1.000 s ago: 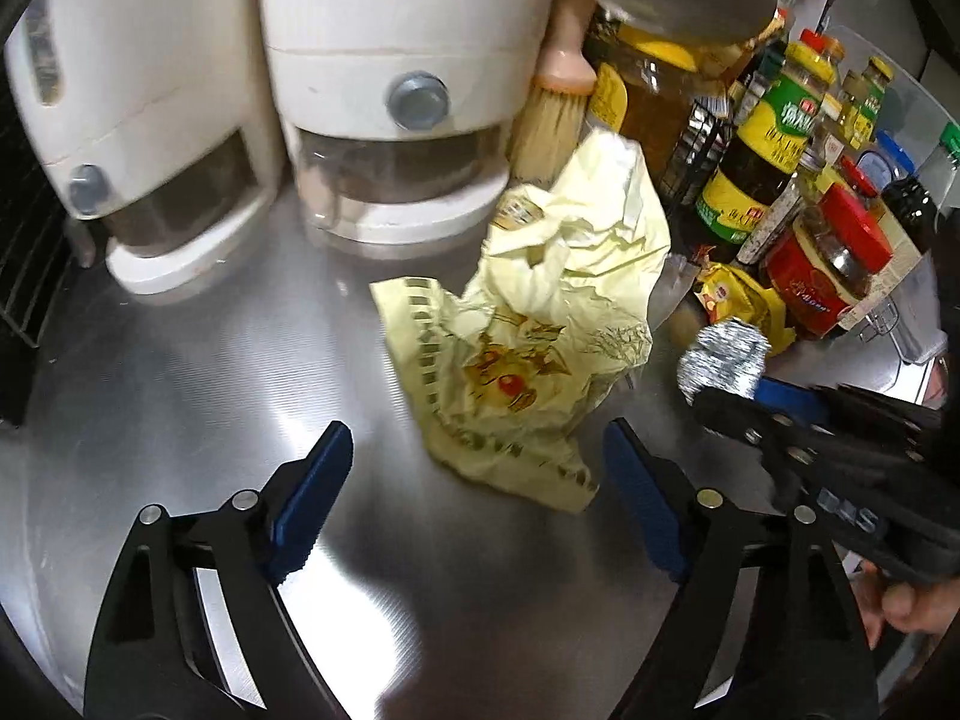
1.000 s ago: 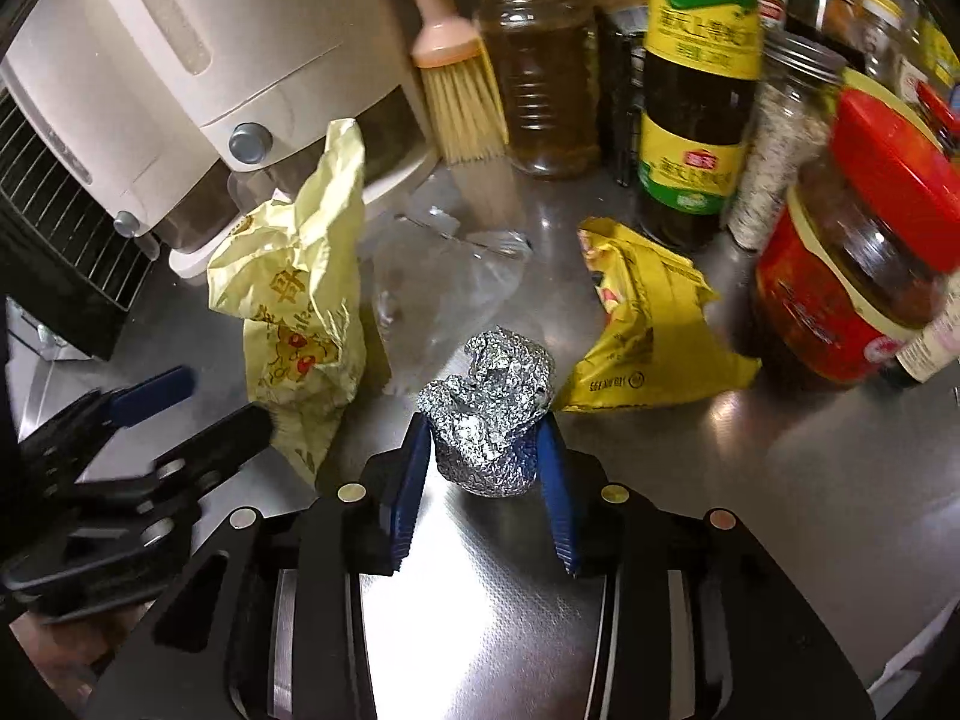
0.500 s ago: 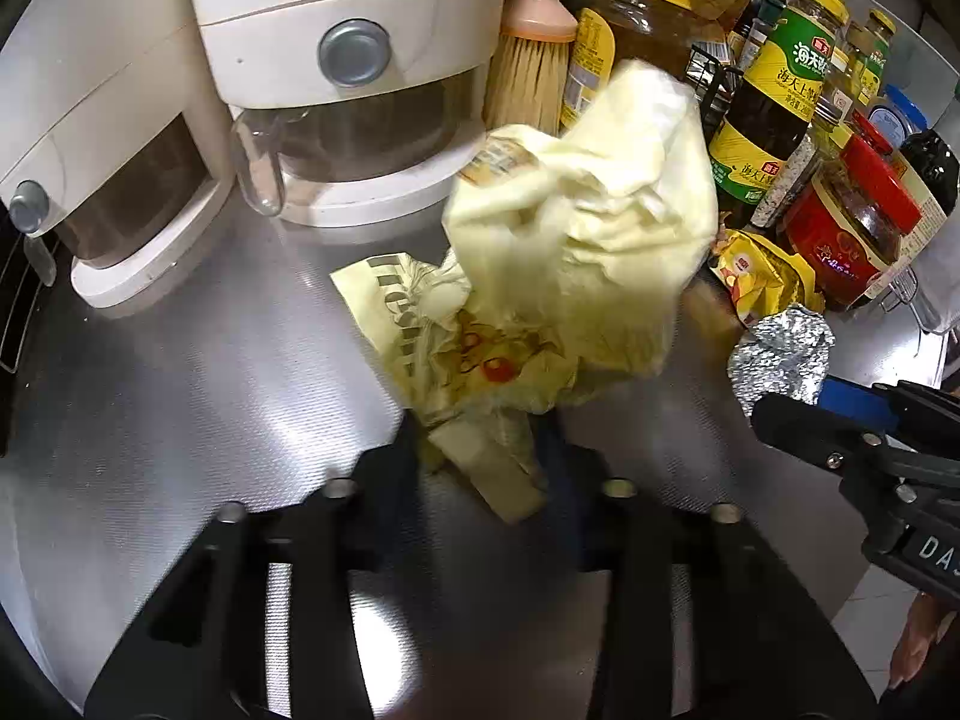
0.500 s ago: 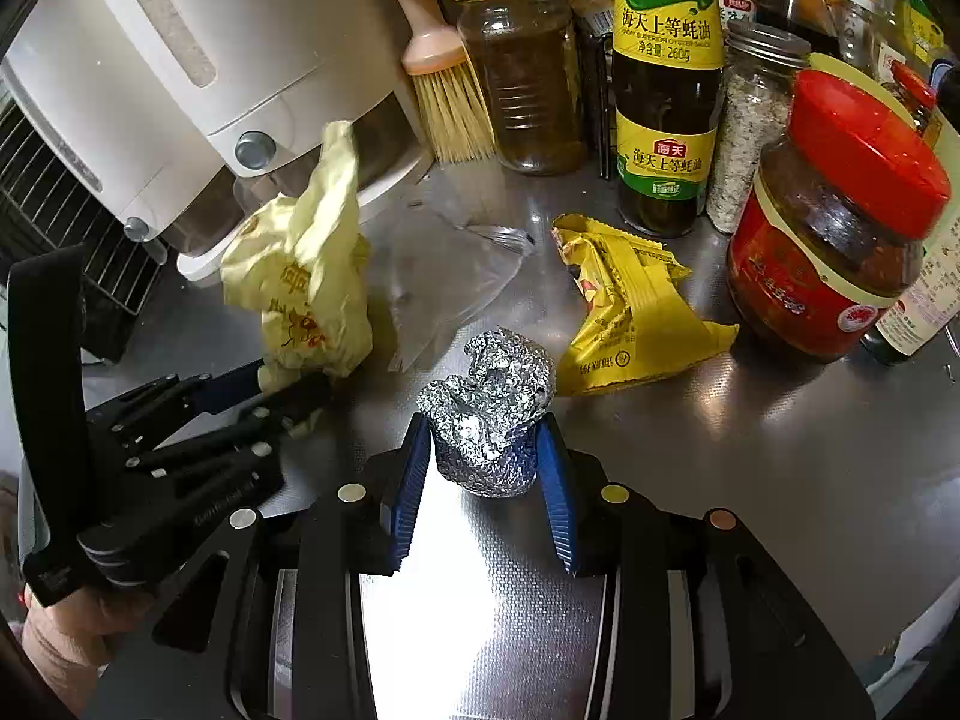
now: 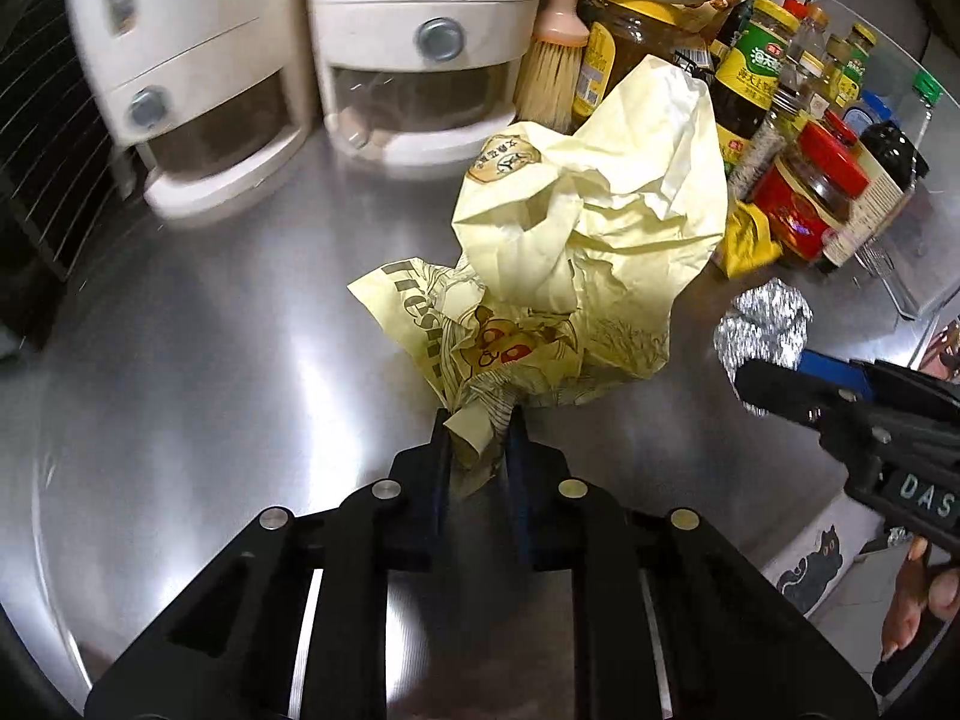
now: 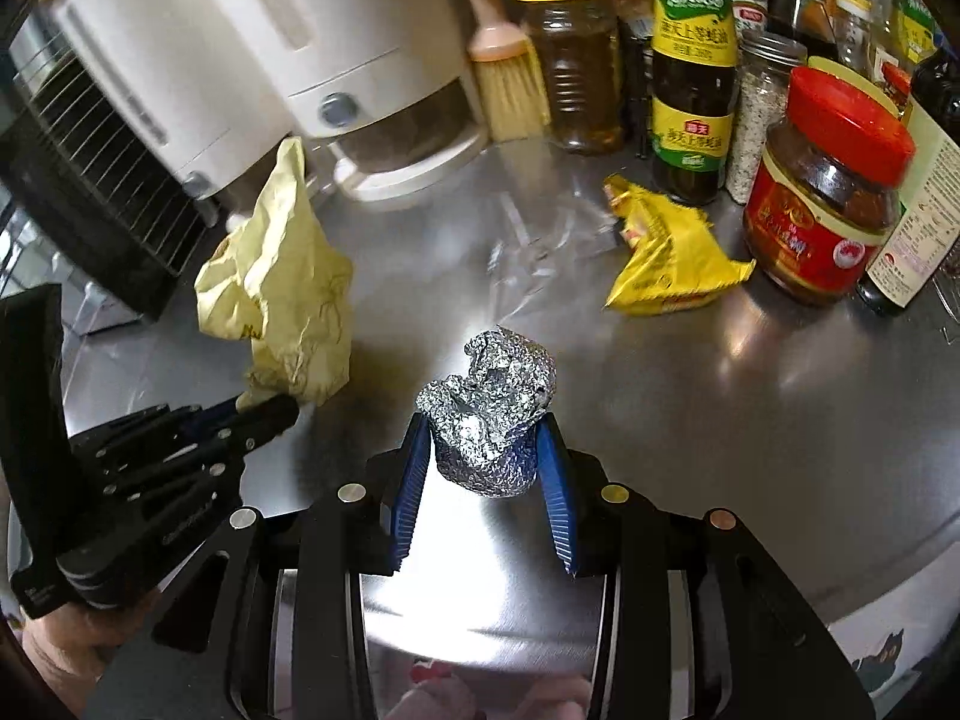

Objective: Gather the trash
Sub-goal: 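Lift the yellow wrapper and foil ball with both tools and carry them over the bin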

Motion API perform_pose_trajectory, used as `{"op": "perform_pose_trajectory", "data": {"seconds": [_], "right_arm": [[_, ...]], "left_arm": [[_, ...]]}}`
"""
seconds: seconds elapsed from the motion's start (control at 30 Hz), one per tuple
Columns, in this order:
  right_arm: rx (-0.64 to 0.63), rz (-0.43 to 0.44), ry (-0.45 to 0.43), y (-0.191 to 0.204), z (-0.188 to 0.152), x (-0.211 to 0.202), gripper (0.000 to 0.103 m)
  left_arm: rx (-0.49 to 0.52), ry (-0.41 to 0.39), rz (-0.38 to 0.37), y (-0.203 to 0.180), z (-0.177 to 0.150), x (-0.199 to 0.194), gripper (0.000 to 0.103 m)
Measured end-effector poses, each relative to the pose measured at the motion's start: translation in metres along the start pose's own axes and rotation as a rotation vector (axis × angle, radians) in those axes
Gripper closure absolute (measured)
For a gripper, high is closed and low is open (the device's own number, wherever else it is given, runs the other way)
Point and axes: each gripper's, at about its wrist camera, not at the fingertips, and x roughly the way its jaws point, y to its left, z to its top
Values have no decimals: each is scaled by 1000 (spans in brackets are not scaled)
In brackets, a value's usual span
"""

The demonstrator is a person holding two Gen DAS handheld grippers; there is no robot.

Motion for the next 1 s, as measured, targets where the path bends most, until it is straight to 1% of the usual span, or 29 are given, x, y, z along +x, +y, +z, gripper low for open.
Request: {"op": "perform_pose_trajectory", "data": {"seconds": [0.13, 0.2, 0.33, 0.57, 0.8, 1.0], "right_arm": [[-28, -10, -5, 14, -24, -15, 66], [-38, -13, -5, 18, -34, -22, 66], [-47, -3, 1, 26, -59, -36, 66], [-37, 27, 53, 32, -113, -47, 66], [-23, 32, 125, 29, -166, -38, 66], [-4, 32, 203, 22, -195, -10, 66]], "left_arm": [[-30, 6, 27, 3, -36, -26, 87], [-37, 10, 35, -2, -51, -36, 87], [-63, 22, 35, -5, -86, -57, 87], [-85, 40, 27, -12, -141, -82, 87], [-101, 96, 20, -14, -196, -78, 87], [-112, 186, 10, -16, -236, -49, 87]]}}
